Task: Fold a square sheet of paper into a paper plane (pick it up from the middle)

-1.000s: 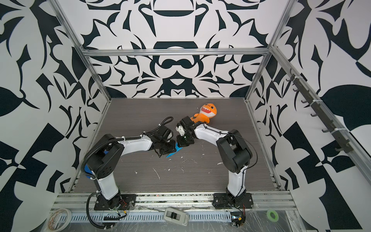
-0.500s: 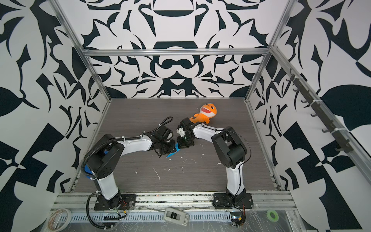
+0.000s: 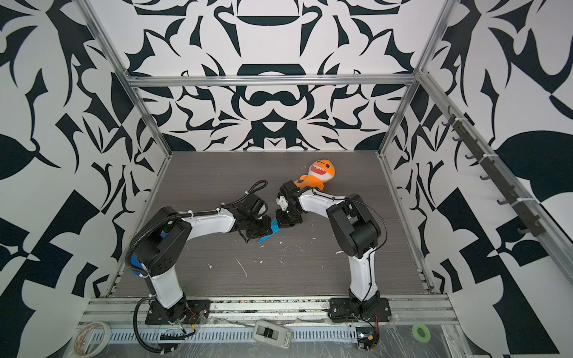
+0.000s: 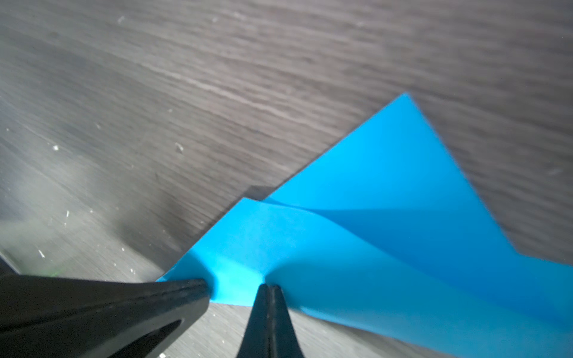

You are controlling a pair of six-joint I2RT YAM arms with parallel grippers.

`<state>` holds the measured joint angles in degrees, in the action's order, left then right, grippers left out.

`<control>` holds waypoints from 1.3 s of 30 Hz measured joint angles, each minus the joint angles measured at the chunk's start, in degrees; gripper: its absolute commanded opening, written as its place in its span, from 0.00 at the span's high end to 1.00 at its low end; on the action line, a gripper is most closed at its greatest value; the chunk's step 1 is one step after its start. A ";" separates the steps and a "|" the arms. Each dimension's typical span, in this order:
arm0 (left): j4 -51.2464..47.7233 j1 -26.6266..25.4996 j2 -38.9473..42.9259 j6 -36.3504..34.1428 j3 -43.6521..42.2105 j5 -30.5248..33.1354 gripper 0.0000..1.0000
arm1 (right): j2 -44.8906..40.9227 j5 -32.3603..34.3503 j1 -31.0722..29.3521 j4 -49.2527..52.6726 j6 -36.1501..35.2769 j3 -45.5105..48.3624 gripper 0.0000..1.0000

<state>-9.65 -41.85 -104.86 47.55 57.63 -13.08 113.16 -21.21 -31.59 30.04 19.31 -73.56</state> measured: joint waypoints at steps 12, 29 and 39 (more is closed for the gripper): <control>0.04 -0.02 0.00 0.00 -0.02 0.00 1.00 | 0.00 -0.09 9.38 0.13 -0.31 0.00 1.00; 0.11 -0.02 0.00 -0.55 0.00 -0.09 1.00 | -13.77 3.02 8.04 -0.33 -0.28 4.26 1.00; 0.11 0.00 0.00 -0.72 0.00 -0.20 1.00 | -5.40 -3.85 -0.13 -3.72 2.75 3.98 1.00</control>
<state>-9.54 -41.85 -104.86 46.83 57.63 -13.28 107.77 -25.06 -31.73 26.33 22.06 -69.58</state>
